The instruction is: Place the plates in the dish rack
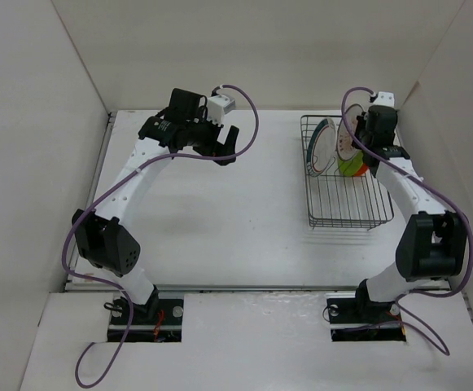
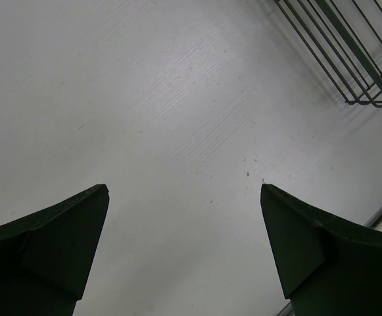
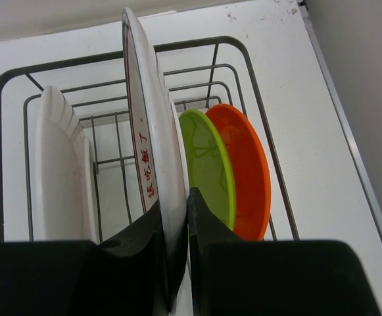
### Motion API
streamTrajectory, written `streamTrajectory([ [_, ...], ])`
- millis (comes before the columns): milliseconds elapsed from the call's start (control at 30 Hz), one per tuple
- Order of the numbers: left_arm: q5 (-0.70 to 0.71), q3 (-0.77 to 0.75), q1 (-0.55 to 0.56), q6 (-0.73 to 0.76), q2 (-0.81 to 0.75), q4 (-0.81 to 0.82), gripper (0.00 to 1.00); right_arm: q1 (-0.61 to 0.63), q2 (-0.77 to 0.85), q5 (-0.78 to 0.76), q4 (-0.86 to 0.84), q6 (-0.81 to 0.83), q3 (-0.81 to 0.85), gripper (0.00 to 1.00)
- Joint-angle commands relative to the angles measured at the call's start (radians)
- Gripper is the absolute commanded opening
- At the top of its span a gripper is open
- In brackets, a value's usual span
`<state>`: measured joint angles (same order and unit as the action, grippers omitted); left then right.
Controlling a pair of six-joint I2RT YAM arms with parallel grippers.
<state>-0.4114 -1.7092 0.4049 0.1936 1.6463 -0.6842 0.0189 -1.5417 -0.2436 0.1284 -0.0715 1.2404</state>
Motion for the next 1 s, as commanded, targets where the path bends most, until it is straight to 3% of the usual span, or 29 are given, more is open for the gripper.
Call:
streamTrajectory([
  [0,-0.015,0.017,0.005,0.007,-0.045,0.012,1.00,-0.007,-0.023,0.021,-0.075,0.004,0.001,0.05],
  [67,-0.015,0.017,0.005,0.007,-0.045,0.012,1.00,-0.007,-0.035,0.021,-0.075,0.004,0.001,0.17],
  [233,-0.015,0.017,0.005,0.007,-0.045,0.012,1.00,-0.007,-0.044,0.021,-0.075,0.004,0.001,0.23],
  [567,0.049,0.008,0.005,-0.003,-0.045,0.023,1.00,-0.007,0.075,0.000,0.014,0.004,0.077,0.54],
  [700,0.170,-0.029,0.005,-0.037,-0.054,0.041,1.00,-0.007,0.196,0.015,0.086,0.004,0.132,0.86],
  [733,0.204,-0.058,0.005,-0.046,-0.054,0.041,1.00,-0.007,0.221,0.039,0.120,0.004,0.146,1.00],
  [967,0.563,-0.191,-0.018,-0.123,-0.095,0.075,1.00,0.042,0.515,0.190,0.263,-0.037,0.117,1.00],
])
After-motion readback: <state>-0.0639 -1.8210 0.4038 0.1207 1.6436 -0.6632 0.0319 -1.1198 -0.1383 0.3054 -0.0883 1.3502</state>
